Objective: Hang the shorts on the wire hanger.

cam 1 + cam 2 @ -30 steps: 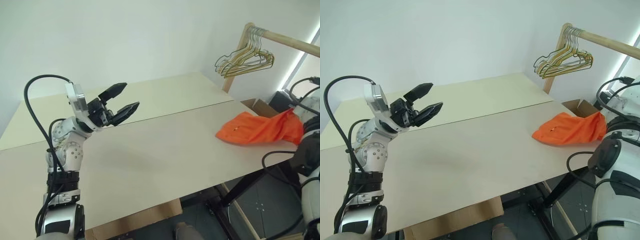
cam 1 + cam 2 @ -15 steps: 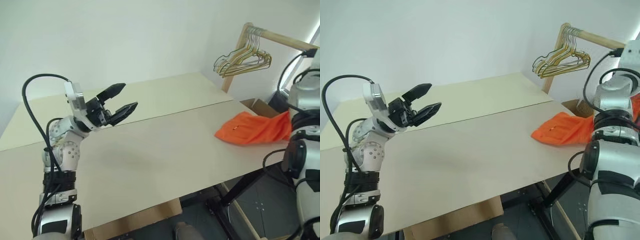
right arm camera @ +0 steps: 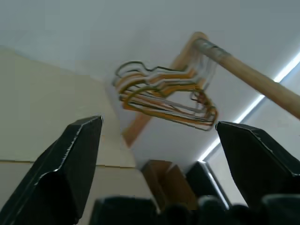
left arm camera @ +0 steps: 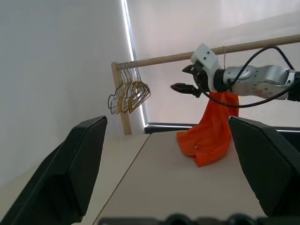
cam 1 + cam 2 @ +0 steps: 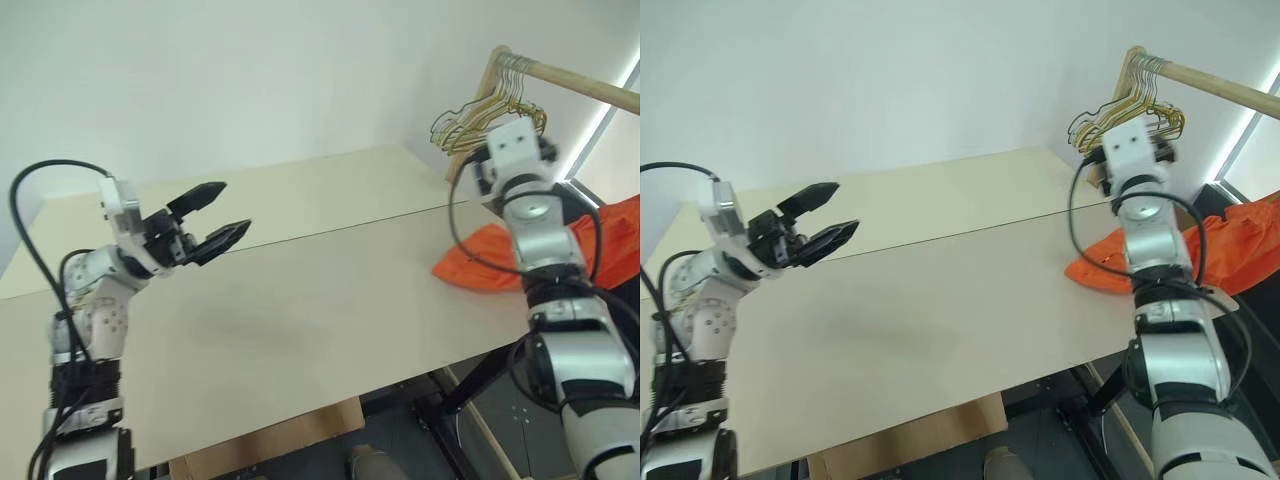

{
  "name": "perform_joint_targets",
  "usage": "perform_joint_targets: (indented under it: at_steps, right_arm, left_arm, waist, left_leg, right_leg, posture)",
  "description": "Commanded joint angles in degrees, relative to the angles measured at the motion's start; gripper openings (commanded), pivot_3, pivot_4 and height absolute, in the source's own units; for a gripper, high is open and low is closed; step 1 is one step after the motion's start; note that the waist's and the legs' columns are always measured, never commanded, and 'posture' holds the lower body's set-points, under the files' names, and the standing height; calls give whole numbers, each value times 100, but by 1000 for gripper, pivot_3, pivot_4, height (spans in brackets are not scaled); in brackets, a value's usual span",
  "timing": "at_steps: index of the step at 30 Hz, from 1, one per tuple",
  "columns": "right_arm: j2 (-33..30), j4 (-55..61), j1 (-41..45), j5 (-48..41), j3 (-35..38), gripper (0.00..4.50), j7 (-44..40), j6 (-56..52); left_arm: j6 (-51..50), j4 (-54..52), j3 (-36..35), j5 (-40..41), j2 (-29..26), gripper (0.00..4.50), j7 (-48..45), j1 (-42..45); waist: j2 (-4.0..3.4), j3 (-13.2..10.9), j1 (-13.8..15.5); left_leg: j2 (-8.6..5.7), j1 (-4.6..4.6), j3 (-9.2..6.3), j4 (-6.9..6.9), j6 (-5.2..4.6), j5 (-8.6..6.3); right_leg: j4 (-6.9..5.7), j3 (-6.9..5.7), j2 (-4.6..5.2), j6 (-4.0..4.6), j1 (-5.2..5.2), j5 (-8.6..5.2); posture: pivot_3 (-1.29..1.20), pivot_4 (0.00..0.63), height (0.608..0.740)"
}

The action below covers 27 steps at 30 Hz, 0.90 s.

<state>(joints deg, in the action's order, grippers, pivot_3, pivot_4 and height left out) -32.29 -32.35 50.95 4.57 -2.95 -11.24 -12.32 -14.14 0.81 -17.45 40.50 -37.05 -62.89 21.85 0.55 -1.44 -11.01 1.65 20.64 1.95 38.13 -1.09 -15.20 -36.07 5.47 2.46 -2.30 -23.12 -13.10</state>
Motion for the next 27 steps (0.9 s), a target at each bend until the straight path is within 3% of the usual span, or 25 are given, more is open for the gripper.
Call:
perform_joint_targets:
  at_steps: [1, 8, 15, 21, 27]
  right_arm:
    - [-55, 1099, -309, -303, -246, 4455, -1204, -353]
    - [-400, 2234, -1102, -476, -706, 4455, -2933, -63]
    - [-670, 2385, -1460, -492, -760, 4455, -3819, 40]
    - [-583, 2128, -1420, -261, -694, 4455, -3632, 40]
    - [-571, 2149, -1528, -86, -783, 4455, -3666, 93]
  left_arm:
    - [-74, -118, -273, -78, -317, 4500, -59, -358]
    - [-49, -202, -604, -230, -557, 4500, -8, -1476]
    - [140, -681, -607, -520, -423, 4500, 400, -1981]
    - [198, -1037, -539, -617, -401, 4500, 554, -2126]
    - [189, -1085, -509, -637, -433, 4500, 519, -2088]
  waist:
    - [0, 0, 64]
    - [7, -4, 353]
    - [36, -14, 850]
    - [37, -14, 1163]
    - [40, -12, 1261]
  left_leg:
    - [0, 0, 1, 0, 0, 0]
    - [5, 2, 2, 0, 1, -1]
    - [8, -1, 19, 0, 2, -1]
    - [13, 2, 62, 0, 2, -1]
    - [12, 27, 70, 0, 2, -1]
  right_leg:
    - [-1, 0, 1, 0, -2, 0]
    - [1, -10, 2, 1, -8, -1]
    - [-2, -18, 1, 9, -11, -1]
    - [-2, -32, -1, 24, -16, -6]
    - [-1, -33, -1, 27, -41, -7]
  posture:
    - [-23, 0, 740]
    - [56, 0, 740]
    - [122, 0, 740]
    - [142, 0, 740]
    - [130, 0, 740]
